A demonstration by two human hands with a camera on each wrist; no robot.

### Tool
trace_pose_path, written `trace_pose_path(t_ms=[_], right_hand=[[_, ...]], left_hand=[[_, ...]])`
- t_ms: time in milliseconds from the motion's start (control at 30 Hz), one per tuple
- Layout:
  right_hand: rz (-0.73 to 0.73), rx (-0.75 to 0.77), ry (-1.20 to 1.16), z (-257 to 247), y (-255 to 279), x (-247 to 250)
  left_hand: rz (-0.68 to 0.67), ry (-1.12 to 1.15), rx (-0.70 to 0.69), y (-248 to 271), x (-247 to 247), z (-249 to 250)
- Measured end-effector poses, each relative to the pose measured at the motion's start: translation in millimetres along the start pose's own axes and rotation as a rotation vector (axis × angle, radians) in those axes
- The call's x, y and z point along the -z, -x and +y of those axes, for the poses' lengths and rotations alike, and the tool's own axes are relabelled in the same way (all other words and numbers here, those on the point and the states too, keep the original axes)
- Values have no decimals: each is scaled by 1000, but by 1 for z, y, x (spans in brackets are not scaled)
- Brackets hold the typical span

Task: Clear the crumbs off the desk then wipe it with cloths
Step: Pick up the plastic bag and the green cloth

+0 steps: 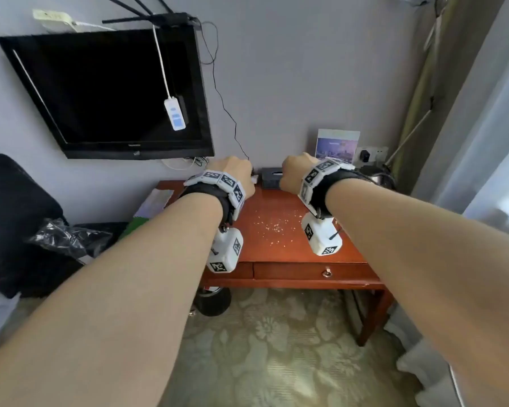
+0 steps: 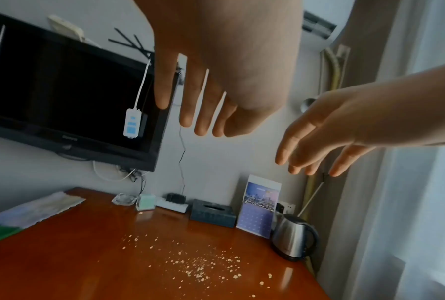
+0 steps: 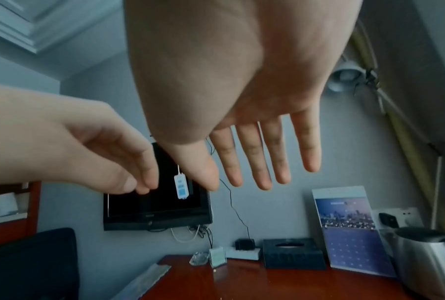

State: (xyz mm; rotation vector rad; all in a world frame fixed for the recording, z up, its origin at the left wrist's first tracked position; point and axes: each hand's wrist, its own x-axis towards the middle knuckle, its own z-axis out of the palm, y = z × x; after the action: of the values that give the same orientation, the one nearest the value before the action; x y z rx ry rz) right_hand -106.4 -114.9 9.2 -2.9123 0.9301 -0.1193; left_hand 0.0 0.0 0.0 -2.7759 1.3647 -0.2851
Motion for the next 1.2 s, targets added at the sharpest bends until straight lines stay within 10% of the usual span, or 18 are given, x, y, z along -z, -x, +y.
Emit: trace_pose_path(t_ms=[467, 1200], right_hand=[[-360, 126, -3, -44, -212, -156], [-597, 150, 114, -376, -379, -302]], left_hand=[[-336, 17, 257, -105, -162, -146], [-581, 122, 415, -119, -316, -552]])
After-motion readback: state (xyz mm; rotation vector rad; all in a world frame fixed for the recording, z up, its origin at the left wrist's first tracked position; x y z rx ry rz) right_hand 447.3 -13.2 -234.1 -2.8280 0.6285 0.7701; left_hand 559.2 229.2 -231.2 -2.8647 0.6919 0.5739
